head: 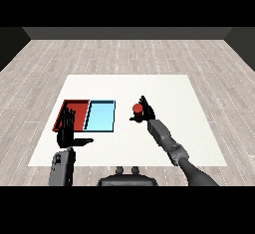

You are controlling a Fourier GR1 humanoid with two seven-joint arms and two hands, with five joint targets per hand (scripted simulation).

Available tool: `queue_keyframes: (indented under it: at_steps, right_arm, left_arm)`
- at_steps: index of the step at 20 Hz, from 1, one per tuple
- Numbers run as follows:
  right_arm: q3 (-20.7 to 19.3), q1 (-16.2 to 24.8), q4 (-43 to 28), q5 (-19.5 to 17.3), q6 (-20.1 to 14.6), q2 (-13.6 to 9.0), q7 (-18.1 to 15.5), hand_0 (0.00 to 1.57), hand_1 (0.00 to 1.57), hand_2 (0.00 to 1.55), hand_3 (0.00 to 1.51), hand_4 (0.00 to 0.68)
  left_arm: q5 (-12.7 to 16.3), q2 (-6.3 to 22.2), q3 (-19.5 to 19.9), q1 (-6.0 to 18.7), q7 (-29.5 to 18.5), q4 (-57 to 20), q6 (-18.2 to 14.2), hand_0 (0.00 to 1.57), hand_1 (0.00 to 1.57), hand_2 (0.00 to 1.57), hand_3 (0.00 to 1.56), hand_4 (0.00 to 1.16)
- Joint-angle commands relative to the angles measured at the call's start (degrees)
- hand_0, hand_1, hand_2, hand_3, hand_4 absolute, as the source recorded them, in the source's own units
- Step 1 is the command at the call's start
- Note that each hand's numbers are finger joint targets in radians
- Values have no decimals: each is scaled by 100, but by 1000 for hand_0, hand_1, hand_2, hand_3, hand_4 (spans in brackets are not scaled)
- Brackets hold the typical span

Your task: Pick the red can and put it in the red box

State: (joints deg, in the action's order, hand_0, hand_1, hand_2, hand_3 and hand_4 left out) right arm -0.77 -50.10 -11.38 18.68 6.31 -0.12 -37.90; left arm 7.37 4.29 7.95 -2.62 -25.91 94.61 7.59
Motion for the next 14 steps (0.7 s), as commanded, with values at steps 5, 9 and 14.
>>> queue_keyframes:
  at_steps: [5,9,14]
  right_arm:
    - [229,-301,507,340,-1167,12,479,985,985,1102,1018,208]
    - [460,-442,717,99,-1913,12,573,1486,1486,1470,1416,536]
    - [727,-365,796,-74,-2246,12,906,1480,1480,1458,1412,531]
  left_arm:
    - [-65,-146,-43,-96,-222,-79,-68,0,0,0,0,0]
    - [162,78,167,-10,147,128,-1,0,0,0,0,0]
    - [-234,-205,-154,93,-247,-316,-156,0,0,0,0,0]
